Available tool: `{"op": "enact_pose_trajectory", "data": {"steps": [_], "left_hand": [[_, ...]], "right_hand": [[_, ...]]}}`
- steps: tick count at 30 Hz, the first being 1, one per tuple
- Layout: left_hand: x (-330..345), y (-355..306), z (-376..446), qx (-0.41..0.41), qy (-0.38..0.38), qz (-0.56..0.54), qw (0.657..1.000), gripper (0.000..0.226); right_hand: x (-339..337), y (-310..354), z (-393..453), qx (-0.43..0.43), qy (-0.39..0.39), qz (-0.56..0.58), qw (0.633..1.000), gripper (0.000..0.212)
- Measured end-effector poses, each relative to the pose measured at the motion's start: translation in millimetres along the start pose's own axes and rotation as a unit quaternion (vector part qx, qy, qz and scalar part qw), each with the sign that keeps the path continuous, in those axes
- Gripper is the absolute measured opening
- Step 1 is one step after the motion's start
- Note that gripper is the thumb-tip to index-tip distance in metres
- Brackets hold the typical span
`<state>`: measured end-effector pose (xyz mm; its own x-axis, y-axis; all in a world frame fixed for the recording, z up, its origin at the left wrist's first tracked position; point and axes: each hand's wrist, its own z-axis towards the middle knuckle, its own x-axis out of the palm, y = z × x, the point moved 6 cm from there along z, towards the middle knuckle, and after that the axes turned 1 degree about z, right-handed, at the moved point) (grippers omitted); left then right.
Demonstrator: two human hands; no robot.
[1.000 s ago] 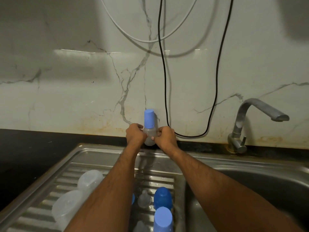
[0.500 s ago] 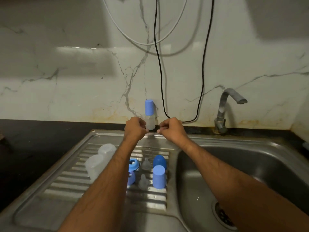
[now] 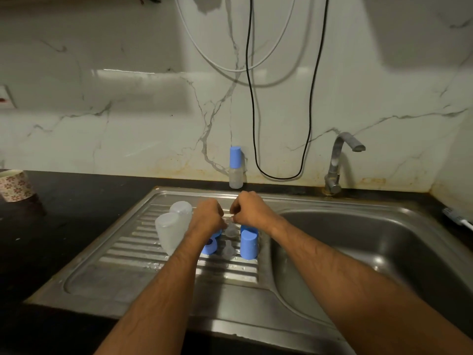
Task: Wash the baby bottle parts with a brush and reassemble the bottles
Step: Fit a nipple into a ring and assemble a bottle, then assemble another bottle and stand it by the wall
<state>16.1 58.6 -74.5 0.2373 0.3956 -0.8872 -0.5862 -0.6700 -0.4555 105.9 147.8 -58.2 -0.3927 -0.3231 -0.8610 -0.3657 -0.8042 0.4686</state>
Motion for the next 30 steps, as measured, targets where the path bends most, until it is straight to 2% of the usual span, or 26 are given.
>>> {"op": "enact_pose_trajectory", "data": {"steps": [8,12,17,25,30], "left_hand": [[4.1,8.9,-4.5,0.017,-0.025,0.039,0.999,0.034],[10.8,11.4,0.8,0.025,-0.016,0.047,0.998,0.028],[13.3,11.6,4.1,0.027,-0.034,0.058,0.997,0.038],[15.5,11.7,3.8,0.031,-0.033,0.053,0.998,0.033],[-4.1,2.7,5.9,0.034,-0.065,0.033,0.997,0.031]], "right_hand": [[18.8,15.6,1.0,-0.029,0.026,-0.083,0.996,0.021],[25.0,17.1,5.7,-0.038,0.014,-0.099,0.994,0.01],[27.0,13.0,10.5,-0.038,0.013,-0.092,0.995,0.008],[26.9,9.0,14.2,-0.035,0.013,-0.071,0.997,0.011],[6.9,10.7,10.1,-0.054,-0.016,-0.023,0.998,0.012]]}}
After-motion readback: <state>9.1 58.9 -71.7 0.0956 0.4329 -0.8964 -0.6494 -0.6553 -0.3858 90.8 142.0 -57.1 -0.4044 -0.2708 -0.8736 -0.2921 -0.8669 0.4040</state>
